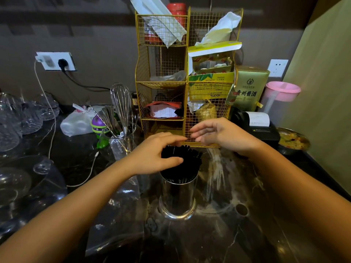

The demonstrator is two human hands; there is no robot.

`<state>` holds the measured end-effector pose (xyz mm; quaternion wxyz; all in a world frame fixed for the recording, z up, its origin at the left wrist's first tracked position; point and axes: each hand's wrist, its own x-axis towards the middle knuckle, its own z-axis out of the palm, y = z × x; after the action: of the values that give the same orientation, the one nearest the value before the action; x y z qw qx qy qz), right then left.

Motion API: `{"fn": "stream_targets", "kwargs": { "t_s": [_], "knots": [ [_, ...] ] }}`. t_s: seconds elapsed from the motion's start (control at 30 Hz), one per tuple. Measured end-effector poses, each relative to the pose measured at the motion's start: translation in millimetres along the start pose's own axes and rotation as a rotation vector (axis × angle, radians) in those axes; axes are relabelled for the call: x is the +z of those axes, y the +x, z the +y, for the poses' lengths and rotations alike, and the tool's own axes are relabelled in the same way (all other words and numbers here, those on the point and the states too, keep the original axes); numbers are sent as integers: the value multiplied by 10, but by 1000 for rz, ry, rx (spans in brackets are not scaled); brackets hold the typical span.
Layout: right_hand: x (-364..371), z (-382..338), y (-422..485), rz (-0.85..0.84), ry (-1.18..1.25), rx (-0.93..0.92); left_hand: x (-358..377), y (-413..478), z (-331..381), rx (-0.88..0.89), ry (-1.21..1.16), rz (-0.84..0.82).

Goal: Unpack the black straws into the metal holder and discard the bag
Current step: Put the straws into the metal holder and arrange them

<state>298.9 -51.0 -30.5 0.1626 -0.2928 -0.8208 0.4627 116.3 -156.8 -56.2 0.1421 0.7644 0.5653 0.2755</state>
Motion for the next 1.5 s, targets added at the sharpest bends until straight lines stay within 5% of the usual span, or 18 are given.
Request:
{"fn": "stream_targets", "kwargs": {
  "t_s": [0.33,1.0,1.5],
  "knots": [
    [159,169,-162,-140,-25,88,224,150,202,-82,127,-35],
    [354,130,-66,26,21,-6,-84,353,354,-9,300,62],
    [302,-143,24,112,31,-174,-968,382,579,11,-115,326]
  ]
}}
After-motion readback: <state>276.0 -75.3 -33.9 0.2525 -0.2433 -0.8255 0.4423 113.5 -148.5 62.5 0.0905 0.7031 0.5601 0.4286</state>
